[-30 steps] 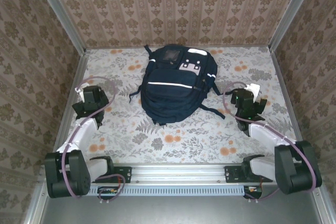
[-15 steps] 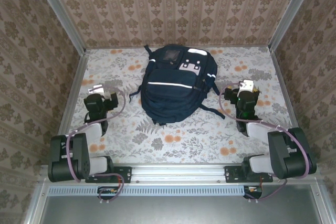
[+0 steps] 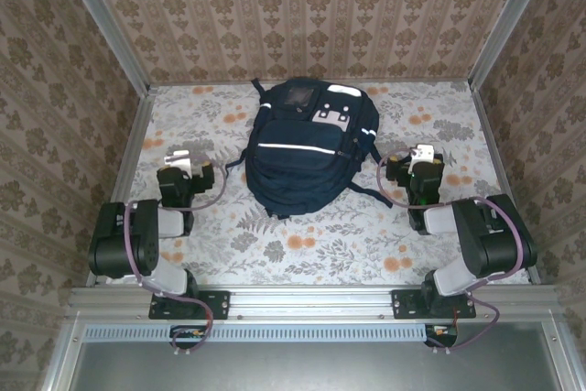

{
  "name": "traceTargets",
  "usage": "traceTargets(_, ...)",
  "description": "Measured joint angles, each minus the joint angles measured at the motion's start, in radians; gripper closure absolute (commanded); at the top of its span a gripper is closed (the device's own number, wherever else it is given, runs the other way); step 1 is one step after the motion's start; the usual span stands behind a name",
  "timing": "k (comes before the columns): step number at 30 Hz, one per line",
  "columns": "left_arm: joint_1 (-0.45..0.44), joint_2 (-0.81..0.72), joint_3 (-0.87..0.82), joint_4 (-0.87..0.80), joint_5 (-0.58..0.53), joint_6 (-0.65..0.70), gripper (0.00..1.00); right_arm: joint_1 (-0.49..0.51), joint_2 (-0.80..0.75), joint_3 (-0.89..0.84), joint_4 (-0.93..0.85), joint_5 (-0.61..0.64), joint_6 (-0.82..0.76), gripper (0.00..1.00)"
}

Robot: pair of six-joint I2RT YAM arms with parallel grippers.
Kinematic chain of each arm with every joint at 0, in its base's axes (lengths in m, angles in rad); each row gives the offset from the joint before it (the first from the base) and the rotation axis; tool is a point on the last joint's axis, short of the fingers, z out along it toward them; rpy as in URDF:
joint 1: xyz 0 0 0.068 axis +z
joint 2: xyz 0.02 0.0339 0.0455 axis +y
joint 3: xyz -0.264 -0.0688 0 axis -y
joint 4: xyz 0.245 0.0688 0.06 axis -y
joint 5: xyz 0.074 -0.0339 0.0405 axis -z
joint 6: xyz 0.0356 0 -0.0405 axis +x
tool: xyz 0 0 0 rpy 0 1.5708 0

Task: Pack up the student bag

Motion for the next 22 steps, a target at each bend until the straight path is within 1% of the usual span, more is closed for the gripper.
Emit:
traceTargets(4, -0.042, 0.003, 0.040, -0.009, -0.071, 0.011, 0.00, -0.003, 0.000, 0.020, 0.000, 0.000, 0.004, 0.00)
traceTargets(9, -0.047, 0.003, 0.046, -0.010, -0.107, 0.014, 0.00, -0.006, 0.000, 0.021, 0.000, 0.000, 0.006, 0.00)
traceTargets(22, -0.047, 0.003, 0.046, -0.011, -0.123, 0.018, 0.00, -0.006, 0.000, 0.021, 0.000, 0.000, 0.006, 0.01)
